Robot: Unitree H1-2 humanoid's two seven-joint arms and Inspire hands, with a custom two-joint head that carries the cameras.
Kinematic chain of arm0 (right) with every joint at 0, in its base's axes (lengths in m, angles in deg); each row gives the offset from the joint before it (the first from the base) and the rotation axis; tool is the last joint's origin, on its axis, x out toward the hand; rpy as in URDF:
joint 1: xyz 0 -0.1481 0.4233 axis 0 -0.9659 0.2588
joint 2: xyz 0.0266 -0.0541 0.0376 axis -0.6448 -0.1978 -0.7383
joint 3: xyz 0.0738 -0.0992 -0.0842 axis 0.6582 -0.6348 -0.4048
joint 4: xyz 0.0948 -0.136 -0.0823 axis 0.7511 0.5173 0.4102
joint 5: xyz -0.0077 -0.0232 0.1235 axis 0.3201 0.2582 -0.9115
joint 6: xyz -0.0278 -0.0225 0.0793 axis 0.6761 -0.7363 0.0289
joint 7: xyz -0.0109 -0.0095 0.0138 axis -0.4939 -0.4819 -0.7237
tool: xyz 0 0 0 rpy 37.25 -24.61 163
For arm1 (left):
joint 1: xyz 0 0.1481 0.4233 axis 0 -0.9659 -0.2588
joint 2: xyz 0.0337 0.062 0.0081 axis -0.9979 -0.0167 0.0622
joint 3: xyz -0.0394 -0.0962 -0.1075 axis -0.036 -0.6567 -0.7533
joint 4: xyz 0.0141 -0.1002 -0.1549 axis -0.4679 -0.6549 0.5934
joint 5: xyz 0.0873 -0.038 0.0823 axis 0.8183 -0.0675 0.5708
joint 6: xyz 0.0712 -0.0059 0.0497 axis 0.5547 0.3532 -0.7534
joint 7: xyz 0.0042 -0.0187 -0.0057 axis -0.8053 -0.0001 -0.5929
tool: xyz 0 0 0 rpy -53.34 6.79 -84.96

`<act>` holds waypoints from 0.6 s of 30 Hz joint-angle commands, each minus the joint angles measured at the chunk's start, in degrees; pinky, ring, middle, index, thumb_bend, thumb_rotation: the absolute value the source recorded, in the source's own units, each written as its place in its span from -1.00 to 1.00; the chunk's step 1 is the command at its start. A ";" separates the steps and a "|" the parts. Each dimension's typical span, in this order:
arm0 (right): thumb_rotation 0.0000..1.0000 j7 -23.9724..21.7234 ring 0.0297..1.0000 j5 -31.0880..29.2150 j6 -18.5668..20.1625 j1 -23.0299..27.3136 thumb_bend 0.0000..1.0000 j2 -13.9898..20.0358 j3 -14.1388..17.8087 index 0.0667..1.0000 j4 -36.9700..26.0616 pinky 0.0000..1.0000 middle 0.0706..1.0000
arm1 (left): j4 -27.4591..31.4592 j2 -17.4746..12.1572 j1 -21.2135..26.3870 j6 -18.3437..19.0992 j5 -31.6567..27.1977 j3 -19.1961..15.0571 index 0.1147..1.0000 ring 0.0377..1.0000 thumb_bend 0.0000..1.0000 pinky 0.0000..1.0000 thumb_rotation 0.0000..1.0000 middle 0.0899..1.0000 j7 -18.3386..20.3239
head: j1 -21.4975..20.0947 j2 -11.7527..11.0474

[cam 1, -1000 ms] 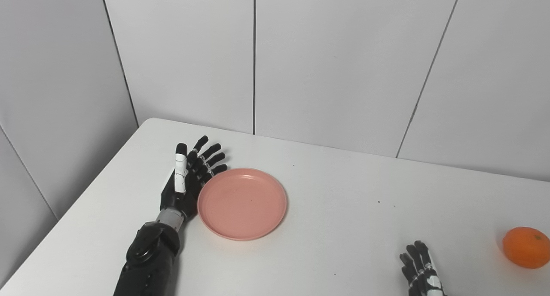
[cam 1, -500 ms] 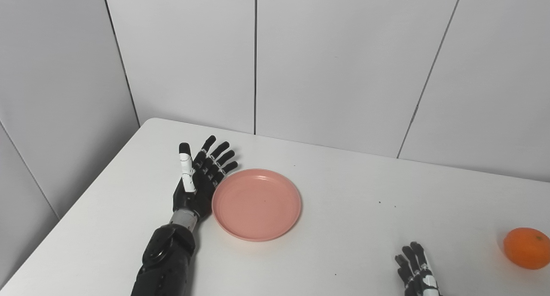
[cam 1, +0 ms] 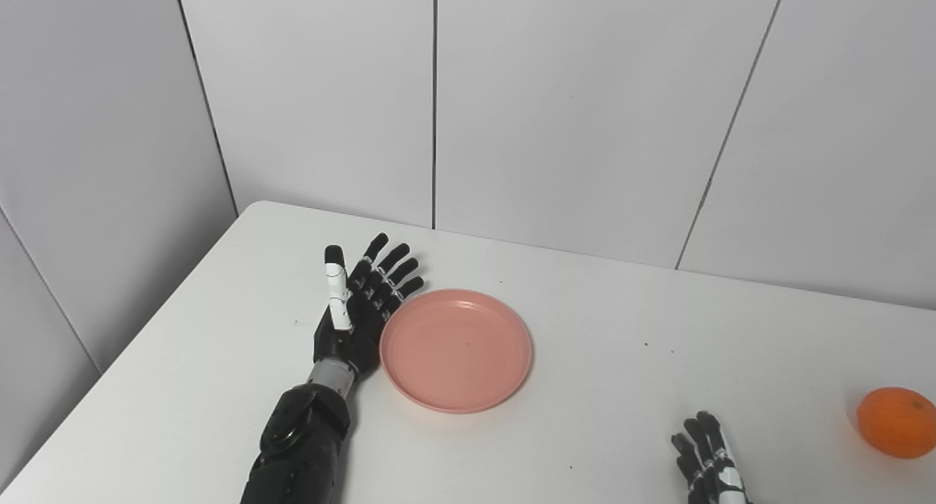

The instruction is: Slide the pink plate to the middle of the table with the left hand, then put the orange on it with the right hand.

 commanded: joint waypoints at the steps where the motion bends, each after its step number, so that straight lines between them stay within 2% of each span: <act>1: 0.99 -0.03 0.87 0.10 0.67 -4.28 0.59 0.82 -0.84 0.91 -2.15 1.00 0.90 | -2.70 1.78 -2.98 4.30 0.62 1.22 0.83 0.72 0.90 0.61 0.92 0.74 -1.01 | -0.28 0.27; 6: 0.98 0.45 0.87 0.25 1.17 -4.28 0.59 0.57 -1.45 0.91 -2.59 1.00 0.89 | -2.98 2.28 -3.18 4.27 0.79 1.95 0.85 0.71 0.93 0.57 0.90 0.76 -1.02 | -1.88 0.83; 12: 0.96 1.27 0.82 1.89 1.10 -4.38 0.53 -0.36 -3.01 0.87 -2.95 0.96 0.85 | -2.16 2.15 -3.52 5.31 0.40 2.23 0.88 0.73 0.92 0.65 0.89 0.70 -1.29 | -8.03 2.59; 16: 0.89 2.03 0.79 2.38 1.67 -4.54 0.54 -1.28 -4.11 0.84 -3.35 0.91 0.83 | -1.32 2.38 -3.78 6.38 0.00 2.07 0.87 0.71 0.91 0.65 0.88 0.69 -2.00 | -10.40 3.47; 18: 0.87 2.64 0.78 2.87 2.08 -4.56 0.57 -1.49 -4.70 0.83 -3.58 0.96 0.82 | -1.10 2.50 -3.81 6.76 -0.19 2.00 0.86 0.71 0.90 0.66 0.87 0.69 -2.08 | -11.41 4.02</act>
